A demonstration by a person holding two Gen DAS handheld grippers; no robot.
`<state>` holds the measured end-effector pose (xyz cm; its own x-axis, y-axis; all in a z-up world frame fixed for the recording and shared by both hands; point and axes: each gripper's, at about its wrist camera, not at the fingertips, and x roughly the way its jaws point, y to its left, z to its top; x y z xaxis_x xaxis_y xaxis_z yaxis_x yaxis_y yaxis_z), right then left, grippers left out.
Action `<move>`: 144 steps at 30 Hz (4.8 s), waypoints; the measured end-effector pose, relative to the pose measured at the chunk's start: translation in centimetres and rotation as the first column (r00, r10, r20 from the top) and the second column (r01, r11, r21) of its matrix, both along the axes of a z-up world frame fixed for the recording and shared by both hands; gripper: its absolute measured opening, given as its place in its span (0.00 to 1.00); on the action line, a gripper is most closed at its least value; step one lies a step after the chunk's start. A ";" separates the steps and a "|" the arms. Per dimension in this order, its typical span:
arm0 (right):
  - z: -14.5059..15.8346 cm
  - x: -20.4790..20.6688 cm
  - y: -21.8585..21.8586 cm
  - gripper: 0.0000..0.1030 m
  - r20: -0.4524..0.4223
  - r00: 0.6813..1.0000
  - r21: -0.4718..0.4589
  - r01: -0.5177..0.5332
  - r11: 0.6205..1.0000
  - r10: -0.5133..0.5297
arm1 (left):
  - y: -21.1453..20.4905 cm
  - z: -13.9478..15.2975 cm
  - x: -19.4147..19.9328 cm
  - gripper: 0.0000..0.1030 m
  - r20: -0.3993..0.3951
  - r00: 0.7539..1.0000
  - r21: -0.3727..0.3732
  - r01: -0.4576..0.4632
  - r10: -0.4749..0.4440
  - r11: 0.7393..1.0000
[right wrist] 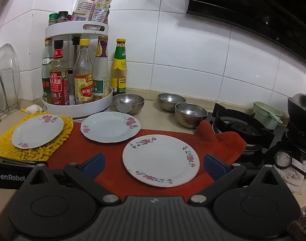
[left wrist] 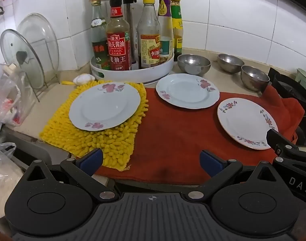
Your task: Organize plates and bowls
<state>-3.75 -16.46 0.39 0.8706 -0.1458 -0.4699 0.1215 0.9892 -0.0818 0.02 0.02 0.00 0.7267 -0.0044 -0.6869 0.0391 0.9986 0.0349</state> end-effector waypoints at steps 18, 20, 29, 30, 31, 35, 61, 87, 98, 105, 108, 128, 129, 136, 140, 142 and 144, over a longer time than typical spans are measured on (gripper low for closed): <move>-0.4 -0.2 -0.1 0.97 -0.010 1.000 -0.002 0.000 1.000 0.000 | -0.1 -1.4 -0.3 1.00 -0.038 0.999 -0.007 0.005 -0.005 1.000; -0.1 -0.1 0.1 0.97 -0.011 1.000 -0.001 0.000 1.000 0.000 | -0.1 -1.4 -0.2 1.00 -0.044 0.999 -0.009 0.006 -0.007 1.000; -0.5 -0.1 -0.1 0.97 -0.017 1.000 -0.010 0.002 1.000 -0.002 | -0.2 -1.7 -0.2 1.00 -0.060 0.998 -0.011 0.011 -0.012 1.000; -0.5 -0.1 -0.2 0.97 -0.018 1.000 -0.009 0.004 1.000 -0.004 | -0.2 -1.7 -0.2 1.00 -0.062 0.998 -0.013 0.013 -0.013 1.000; -0.6 -0.2 -0.3 0.97 -0.019 1.000 -0.008 0.005 1.000 -0.005 | -0.2 -1.7 -0.2 1.00 -0.064 0.998 -0.014 0.014 -0.014 1.000; -0.6 -0.2 -0.5 0.97 -0.022 1.000 -0.009 0.009 1.000 -0.009 | -0.3 -1.6 -0.1 1.00 -0.065 0.998 -0.017 0.017 -0.018 1.000; -0.8 0.3 -0.7 0.97 -0.034 0.999 -0.006 0.014 1.000 -0.014 | -0.9 -1.7 0.2 1.00 -0.081 0.997 -0.017 0.019 -0.020 1.000; -1.5 0.6 -0.9 0.97 -0.074 0.996 -0.009 0.041 0.999 -0.042 | -1.3 -2.6 1.2 1.00 -0.124 0.991 -0.019 0.049 -0.051 0.999; -2.2 2.3 -2.9 0.97 -0.116 0.991 0.009 0.070 0.998 -0.069 | -4.2 -3.1 2.0 1.00 -0.134 0.979 -0.001 0.153 -0.151 0.988; -2.8 5.1 -5.2 0.97 -0.134 0.986 -0.013 0.095 0.995 -0.096 | -5.2 -3.0 4.7 1.00 -0.098 0.983 -0.008 0.158 -0.158 0.987; -3.1 6.5 -6.8 0.97 -0.152 0.984 -0.003 0.099 0.995 -0.098 | -5.7 -3.0 6.2 1.00 -0.077 0.982 -0.027 0.171 -0.172 0.985; -5.9 16.4 -13.7 0.67 -0.287 0.931 0.200 -0.170 0.965 0.224 | -12.3 -6.4 15.0 0.96 -0.181 0.948 -0.096 0.249 -0.263 0.964; -6.1 16.7 -13.9 0.64 -0.296 0.924 0.212 -0.185 0.960 0.243 | -12.4 -6.6 15.3 0.93 -0.193 0.945 -0.103 0.246 -0.262 0.964; -7.5 18.7 -15.4 0.59 -0.338 0.872 0.320 -0.246 0.915 0.353 | -12.7 -7.4 16.8 0.83 -0.238 0.940 -0.147 0.214 -0.245 0.966; -7.8 19.3 -16.2 0.59 -0.340 0.847 0.359 -0.285 0.889 0.409 | -13.4 -7.6 16.9 0.90 -0.246 0.937 -0.138 0.220 -0.249 0.966; -8.1 19.5 -16.4 0.59 -0.335 0.841 0.374 -0.295 0.879 0.425 | -13.8 -7.6 16.8 0.88 -0.244 0.937 -0.131 0.225 -0.251 0.966; -8.1 19.4 -16.6 0.59 -0.327 0.842 0.395 -0.291 0.871 0.429 | -14.0 -7.4 16.8 0.79 -0.246 0.931 -0.152 0.239 -0.271 0.959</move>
<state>15.70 -33.09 -7.66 0.5617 0.3583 -0.7457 -0.2228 0.9336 0.2807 16.86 -13.95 -7.42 0.4848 -0.2578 -0.8358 0.2852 0.9499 -0.1275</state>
